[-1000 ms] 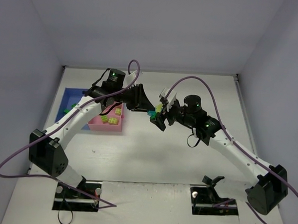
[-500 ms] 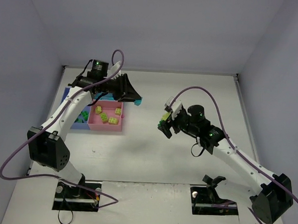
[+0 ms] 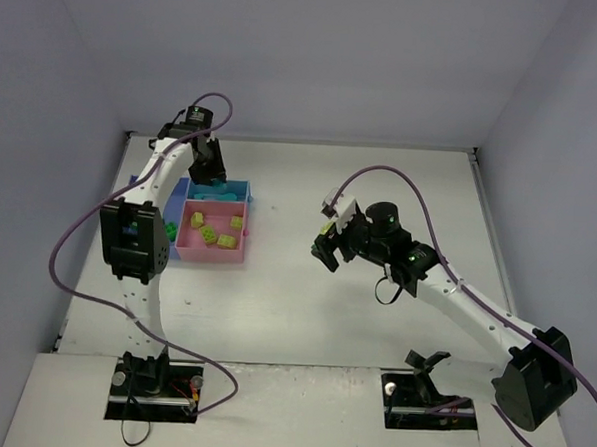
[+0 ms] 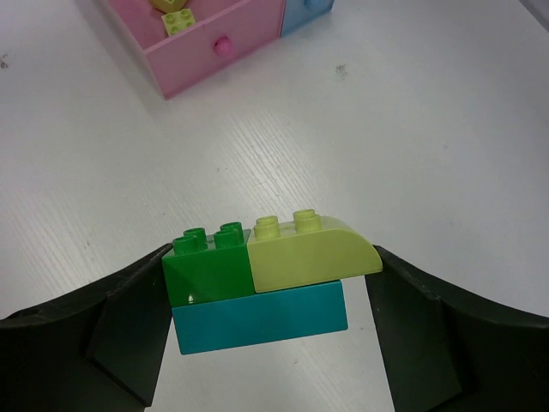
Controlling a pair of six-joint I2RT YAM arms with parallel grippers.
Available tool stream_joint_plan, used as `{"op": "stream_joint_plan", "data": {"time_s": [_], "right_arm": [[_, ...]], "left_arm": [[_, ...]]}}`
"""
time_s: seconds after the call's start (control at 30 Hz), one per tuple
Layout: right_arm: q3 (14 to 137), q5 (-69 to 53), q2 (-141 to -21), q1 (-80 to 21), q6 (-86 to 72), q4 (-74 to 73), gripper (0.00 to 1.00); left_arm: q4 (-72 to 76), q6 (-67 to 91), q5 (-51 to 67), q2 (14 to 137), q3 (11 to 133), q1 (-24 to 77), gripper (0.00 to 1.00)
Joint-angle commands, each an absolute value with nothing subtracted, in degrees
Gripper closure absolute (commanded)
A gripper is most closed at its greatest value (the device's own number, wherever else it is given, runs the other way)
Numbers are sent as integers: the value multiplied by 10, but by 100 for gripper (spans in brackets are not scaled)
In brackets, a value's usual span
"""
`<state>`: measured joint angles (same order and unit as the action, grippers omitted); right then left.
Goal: Sort the legos into containers by color
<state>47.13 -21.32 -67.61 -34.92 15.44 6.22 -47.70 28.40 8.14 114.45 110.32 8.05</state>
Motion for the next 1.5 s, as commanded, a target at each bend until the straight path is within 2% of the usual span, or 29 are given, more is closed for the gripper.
{"op": "stream_joint_plan", "data": {"time_s": [0.0, 0.03, 0.07, 0.13, 0.17, 0.3, 0.37, 0.47, 0.5, 0.63, 0.87, 1.23, 1.33, 1.37, 1.47], "right_arm": [[511, -221, -685, -347, 151, 101, 95], [513, -223, -690, -347, 152, 101, 95], [516, -223, -693, -347, 152, 101, 95], [519, -225, -700, -348, 153, 101, 95], [521, -226, -702, -347, 153, 102, 95], [526, -231, -715, -347, 156, 103, 95], [532, -237, -718, -347, 156, 105, 94], [542, -251, -722, -347, 157, 109, 93], [553, -267, -729, -348, 163, 113, 92], [566, -280, -736, -349, 170, 114, 91], [591, -313, -754, -353, 181, 116, 89], [609, -345, -746, -356, 183, 116, 88], [611, -345, -747, -356, 181, 116, 87], [611, -345, -746, -357, 180, 117, 87], [610, -341, -745, -359, 178, 119, 87]], "left_arm": [[-487, 275, 5, 1171, 1140, 80, 73], [-486, 275, 5, 1187, 1152, 80, 70], [-483, 274, 5, 1193, 1155, 80, 62], [-471, 271, 5, 1201, 1157, 80, 54], [-468, 271, 5, 1201, 1159, 80, 45], [-458, 270, 14, 1181, 1157, 81, 31], [-453, 272, 34, 1161, 1135, 81, 30], [-444, 272, 123, 1108, 1102, 83, 29], [-413, 289, 241, 1025, 1026, 96, 29], [-390, 311, 386, 977, 983, 138, 29], [-370, 342, 449, 926, 945, 258, 29], [-334, 373, 458, 918, 909, 288, 30], [-326, 374, 467, 922, 904, 293, 37], [-321, 377, 470, 922, 898, 294, 45], [-296, 392, 488, 923, 889, 295, 60]]}}
